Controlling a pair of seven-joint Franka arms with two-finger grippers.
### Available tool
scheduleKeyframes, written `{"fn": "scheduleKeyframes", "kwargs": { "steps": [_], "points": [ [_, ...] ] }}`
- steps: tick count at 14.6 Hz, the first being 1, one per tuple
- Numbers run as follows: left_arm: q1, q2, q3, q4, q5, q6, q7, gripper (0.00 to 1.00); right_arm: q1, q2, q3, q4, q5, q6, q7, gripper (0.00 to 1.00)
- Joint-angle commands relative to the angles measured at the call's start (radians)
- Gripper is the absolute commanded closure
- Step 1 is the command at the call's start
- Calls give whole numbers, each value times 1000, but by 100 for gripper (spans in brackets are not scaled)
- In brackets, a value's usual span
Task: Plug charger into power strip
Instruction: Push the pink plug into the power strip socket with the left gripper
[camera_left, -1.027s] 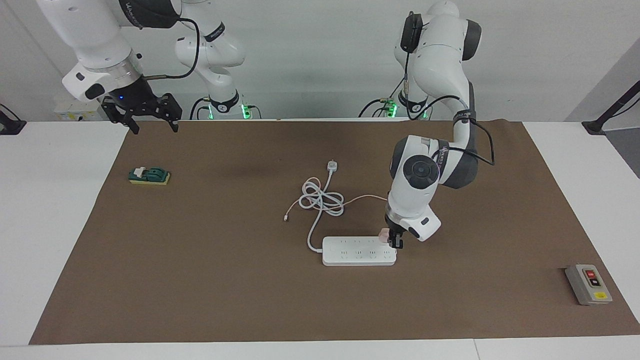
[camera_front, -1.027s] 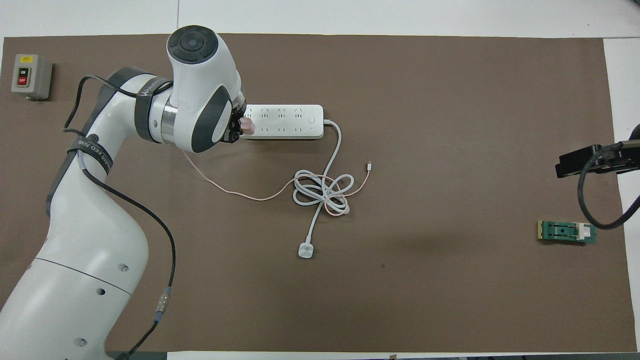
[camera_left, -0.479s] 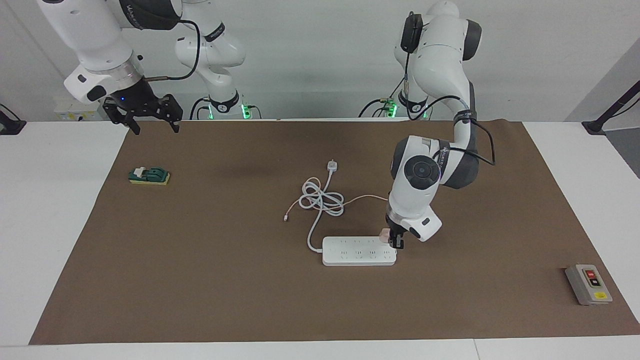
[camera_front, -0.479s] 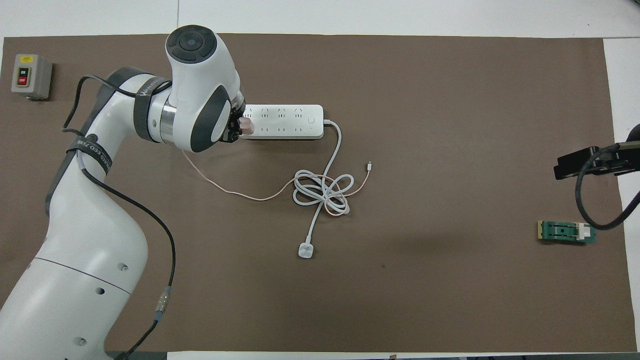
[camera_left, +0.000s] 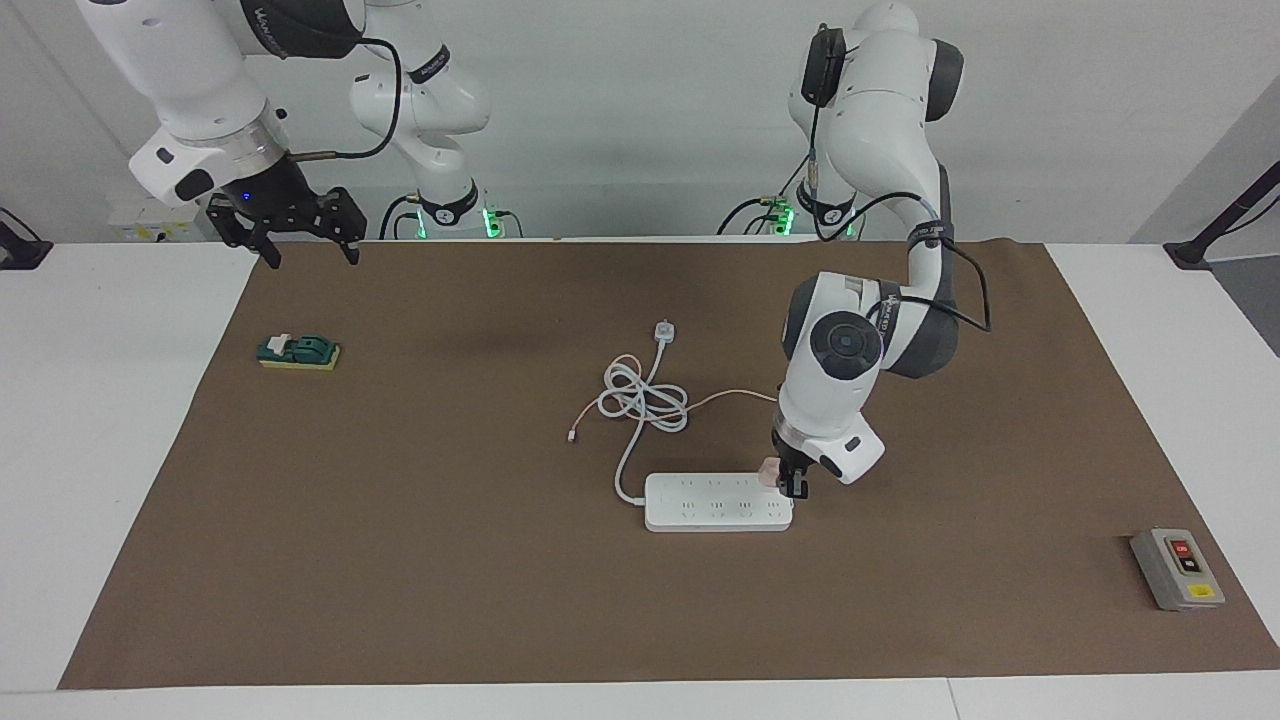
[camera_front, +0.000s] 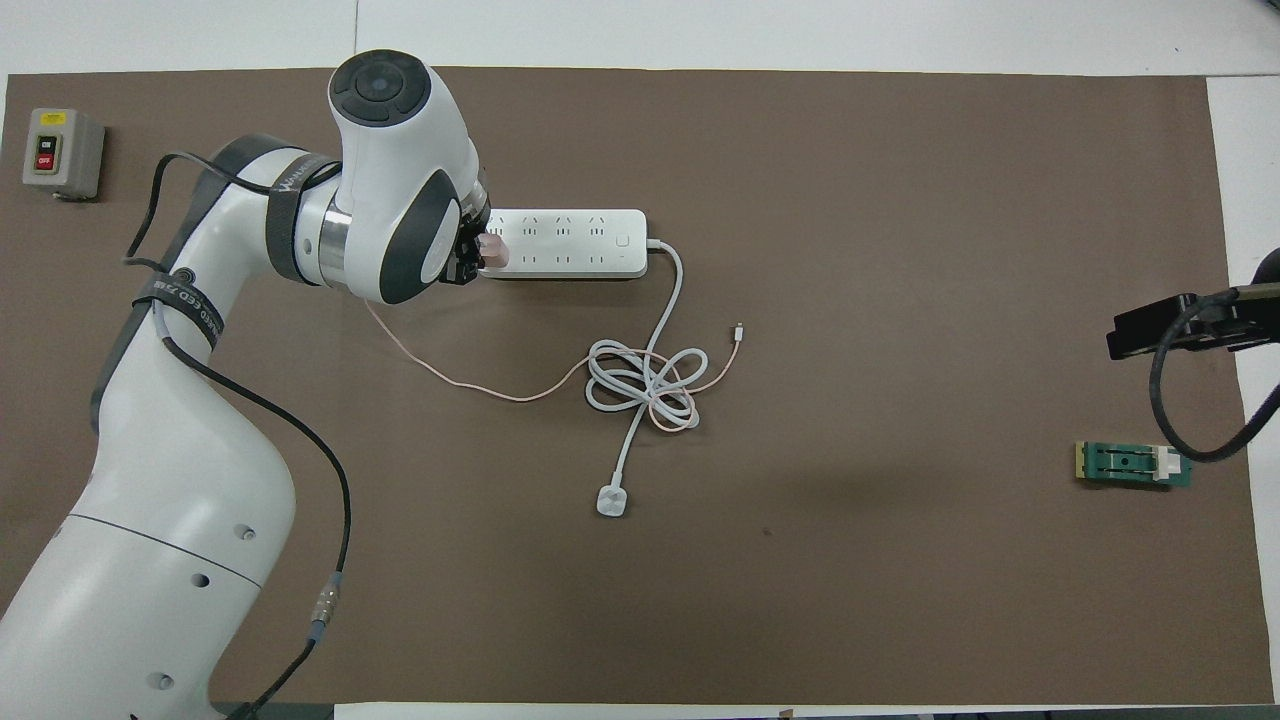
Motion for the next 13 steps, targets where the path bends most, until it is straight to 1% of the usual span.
{"fn": "scheduleKeyframes", "kwargs": {
  "steps": [1, 13],
  "points": [
    [3, 22, 0, -9, -20, 38, 13, 100, -8, -19, 12, -20, -22, 3, 19, 0],
    [-6, 28, 2, -33, -20, 75, -27, 100, -10, -19, 12, -20, -23, 5, 16, 0]
  ]
}}
